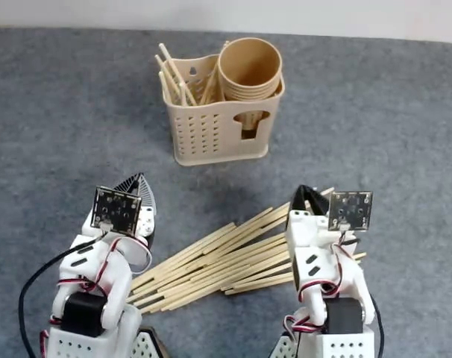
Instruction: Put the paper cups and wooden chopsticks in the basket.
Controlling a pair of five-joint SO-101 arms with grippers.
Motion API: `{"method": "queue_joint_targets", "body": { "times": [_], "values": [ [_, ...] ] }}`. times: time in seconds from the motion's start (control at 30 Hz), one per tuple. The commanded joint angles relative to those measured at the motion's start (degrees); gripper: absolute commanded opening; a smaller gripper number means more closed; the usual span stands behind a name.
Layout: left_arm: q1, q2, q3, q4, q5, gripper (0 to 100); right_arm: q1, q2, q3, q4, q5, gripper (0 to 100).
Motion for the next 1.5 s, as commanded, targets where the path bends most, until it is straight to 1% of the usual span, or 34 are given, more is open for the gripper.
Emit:
{"method": "queue_joint_targets", "body": {
  "times": [0.0, 0.07, 0.17, 0.37, 0.5, 0.77, 0.9, 1.0, 1.07, 1.13, 1.2, 1.37, 1.47],
  "values": [
    [-0.4, -0.4, -0.3, -1.3, -0.5, 1, -0.6, -0.7, -5.1, 2.1, 0.6, 2.8],
    [-0.4, -0.4, 0.0, -1.2, -0.5, 1, -0.6, -0.4, -6.3, 2.2, 0.8, 2.8],
    [-0.4, -0.4, 1.4, -1.7, -0.5, 1, -0.6, 4.7, -7.8, 2.1, 4.6, 2.6],
    [-0.5, -0.4, 4.9, -7.1, -0.5, 1, -0.6, 26.1, -16.5, 2.0, 4.0, 2.6],
    [-0.5, -0.4, 5.2, -7.6, -0.5, 1, -0.6, 38.2, -21.1, 1.9, -1.1, 2.7],
    [-0.5, -0.4, 5.1, -7.7, -0.6, 1, -0.5, 55.2, -28.2, 1.9, -6.9, 2.8],
    [-0.5, -0.4, 5.2, -7.7, -5.0, 1, -0.5, 61.0, -31.2, 2.2, -10.4, 2.8],
    [-0.5, -0.4, 5.2, -7.7, -5.5, 1, -0.5, 64.7, -33.3, 2.2, -13.3, 2.9],
    [-0.5, -0.4, 5.2, -7.7, -5.5, 1, -0.5, 67.0, -34.2, 2.2, -15.6, 5.7],
    [-0.5, -0.4, 5.2, -7.7, -5.5, 1, -0.5, 69.5, -34.9, 2.5, -18.5, 10.6],
    [-0.5, -0.4, 5.2, -7.7, -5.5, 1, -0.6, 71.9, -36.6, 4.3, -19.4, 13.9],
    [-0.5, -0.4, 5.2, -7.7, -5.7, 1, -0.9, 78.8, -43.7, 10.6, -20.5, 14.1],
    [-0.5, -0.4, 5.2, -7.7, -5.7, 1, -0.9, 83.6, -47.2, 11.5, -25.5, 14.1]
  ]
}}
